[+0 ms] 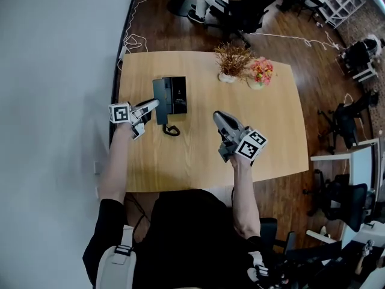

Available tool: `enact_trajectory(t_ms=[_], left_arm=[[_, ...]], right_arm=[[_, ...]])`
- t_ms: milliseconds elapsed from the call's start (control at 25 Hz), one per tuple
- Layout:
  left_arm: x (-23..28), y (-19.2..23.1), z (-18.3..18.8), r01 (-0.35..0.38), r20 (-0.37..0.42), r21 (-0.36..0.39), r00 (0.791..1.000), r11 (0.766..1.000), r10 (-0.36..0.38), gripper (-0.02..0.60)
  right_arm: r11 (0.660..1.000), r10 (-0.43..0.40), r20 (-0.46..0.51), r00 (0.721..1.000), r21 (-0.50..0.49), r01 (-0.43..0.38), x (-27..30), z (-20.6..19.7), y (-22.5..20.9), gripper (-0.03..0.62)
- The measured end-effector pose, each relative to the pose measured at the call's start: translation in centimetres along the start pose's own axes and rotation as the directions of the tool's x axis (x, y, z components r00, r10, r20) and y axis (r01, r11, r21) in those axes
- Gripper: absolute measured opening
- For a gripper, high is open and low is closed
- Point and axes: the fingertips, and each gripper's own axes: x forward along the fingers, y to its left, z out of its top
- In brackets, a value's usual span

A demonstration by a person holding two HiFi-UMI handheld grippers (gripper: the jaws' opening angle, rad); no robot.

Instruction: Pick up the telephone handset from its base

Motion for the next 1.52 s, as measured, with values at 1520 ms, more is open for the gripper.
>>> enact_trajectory(t_ms=[1520], left_arm=[[4.5,13.5,-1.9,-0.117,-0.085,-0.177,0.991,0.977,0.103,0.074]], right_arm=[[0.995,-0.099,-0.061,0.993,-0.031,0.097,-1.6,-2.3,-0.7,0.005]])
